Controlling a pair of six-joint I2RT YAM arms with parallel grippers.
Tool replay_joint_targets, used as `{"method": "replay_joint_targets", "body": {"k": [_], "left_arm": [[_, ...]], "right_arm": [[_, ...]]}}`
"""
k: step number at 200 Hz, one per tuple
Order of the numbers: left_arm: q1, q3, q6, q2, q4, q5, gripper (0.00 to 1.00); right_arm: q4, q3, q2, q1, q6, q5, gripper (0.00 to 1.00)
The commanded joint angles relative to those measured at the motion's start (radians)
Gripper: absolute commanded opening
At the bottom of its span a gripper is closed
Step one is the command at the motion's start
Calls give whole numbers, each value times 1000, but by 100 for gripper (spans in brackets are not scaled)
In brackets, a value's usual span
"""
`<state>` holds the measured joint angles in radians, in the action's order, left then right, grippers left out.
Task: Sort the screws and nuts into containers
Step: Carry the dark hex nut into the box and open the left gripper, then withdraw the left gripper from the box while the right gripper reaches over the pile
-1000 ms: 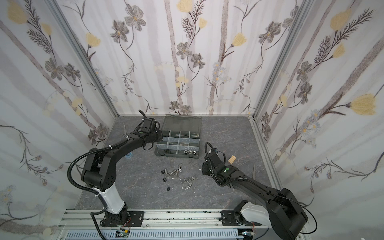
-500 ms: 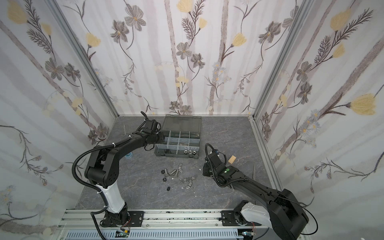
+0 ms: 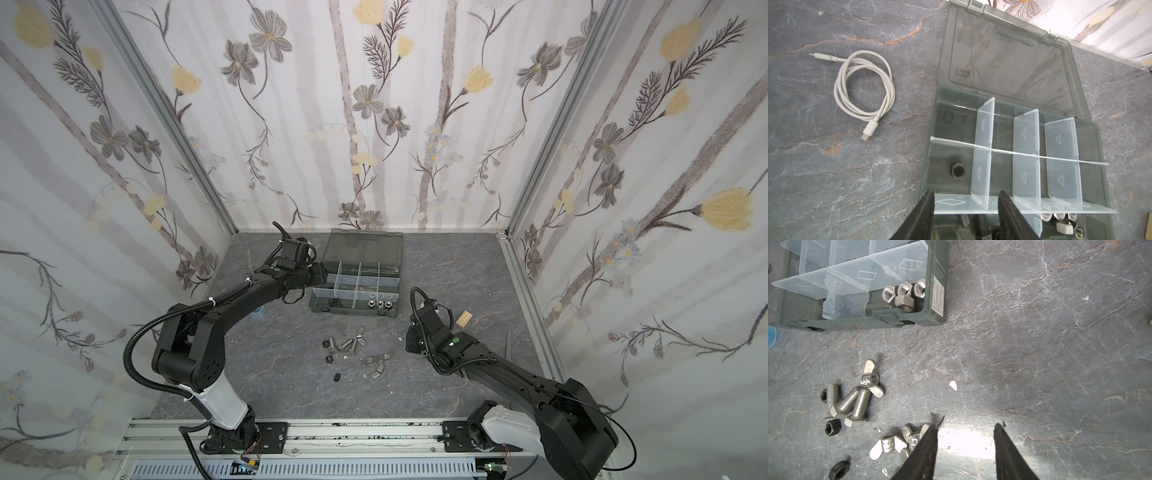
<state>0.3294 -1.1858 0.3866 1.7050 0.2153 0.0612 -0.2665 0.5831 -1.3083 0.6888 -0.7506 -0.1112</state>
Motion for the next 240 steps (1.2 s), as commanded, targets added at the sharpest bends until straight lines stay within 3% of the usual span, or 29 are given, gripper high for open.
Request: {"method": "replay_joint_targets", "body": {"k": [1,184,240], "left_arm": [[0,35,24,-44,-12,13,53],[1,368,119,-417,-33,-16,57],[0,439,147,-504,-34,-32,57]], "right_arm": [[17,1,4,0,-6,-17,46],[56,110,-139,3,55,56,45],[58,179,-224,46,78,71,45]]}}
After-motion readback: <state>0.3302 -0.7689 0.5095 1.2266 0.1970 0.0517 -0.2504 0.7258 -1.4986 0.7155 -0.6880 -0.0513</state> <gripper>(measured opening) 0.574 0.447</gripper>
